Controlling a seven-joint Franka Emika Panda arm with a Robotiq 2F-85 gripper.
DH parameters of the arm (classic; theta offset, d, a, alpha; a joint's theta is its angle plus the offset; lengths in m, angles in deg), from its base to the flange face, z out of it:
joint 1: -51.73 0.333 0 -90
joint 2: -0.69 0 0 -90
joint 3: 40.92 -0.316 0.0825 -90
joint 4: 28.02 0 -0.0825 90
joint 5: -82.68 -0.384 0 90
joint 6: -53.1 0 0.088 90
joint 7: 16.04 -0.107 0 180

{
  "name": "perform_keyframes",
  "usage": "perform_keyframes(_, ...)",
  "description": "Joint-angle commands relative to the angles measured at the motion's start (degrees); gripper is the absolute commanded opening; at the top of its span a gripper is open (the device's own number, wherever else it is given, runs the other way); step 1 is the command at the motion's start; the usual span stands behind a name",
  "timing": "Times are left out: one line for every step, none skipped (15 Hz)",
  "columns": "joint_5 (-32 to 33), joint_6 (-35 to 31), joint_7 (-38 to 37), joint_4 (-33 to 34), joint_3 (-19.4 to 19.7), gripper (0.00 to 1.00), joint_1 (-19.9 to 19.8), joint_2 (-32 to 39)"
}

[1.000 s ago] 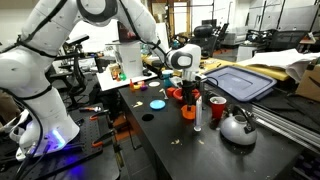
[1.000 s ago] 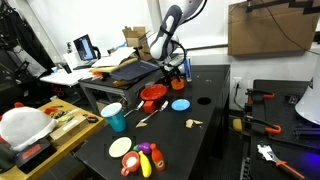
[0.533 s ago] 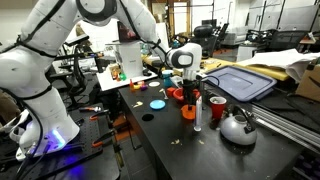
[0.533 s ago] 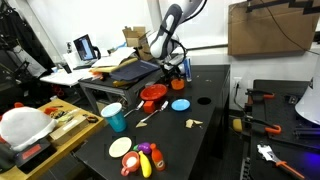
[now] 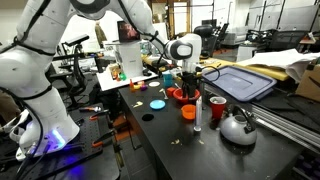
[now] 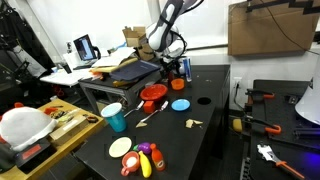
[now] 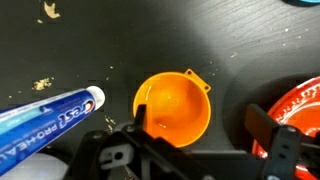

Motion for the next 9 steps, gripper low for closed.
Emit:
perform_keyframes(1.0, 2.8, 0.4, -6.3, -0.2, 1.00, 0.8, -7.6)
perform_keyframes(1.2, 3.2, 0.3, -7.3, -0.2, 1.00, 0.9, -9.0)
perform_keyframes(1.4, 3.7, 0.2, -8.3, -0.3, 1.00, 1.1, -10.4)
perform_keyframes(1.5, 4.1, 0.3, -9.5, -0.4, 1.00, 1.1, -12.0)
perform_keyframes(1.6, 4.4, 0.5, -11.1, -0.6, 1.00, 1.3, -13.9)
perform_keyframes(1.6, 4.8, 0.6, -12.5, -0.9, 1.00, 1.4, -15.7)
perform_keyframes(1.8, 5.0, 0.5, -13.9, -1.1, 1.00, 1.6, -17.4)
perform_keyframes(1.8, 5.4, 0.6, -15.5, -1.5, 1.00, 1.8, -19.3)
perform_keyframes(2.0, 5.8, 0.3, -16.9, -1.7, 1.00, 2.2, -21.1)
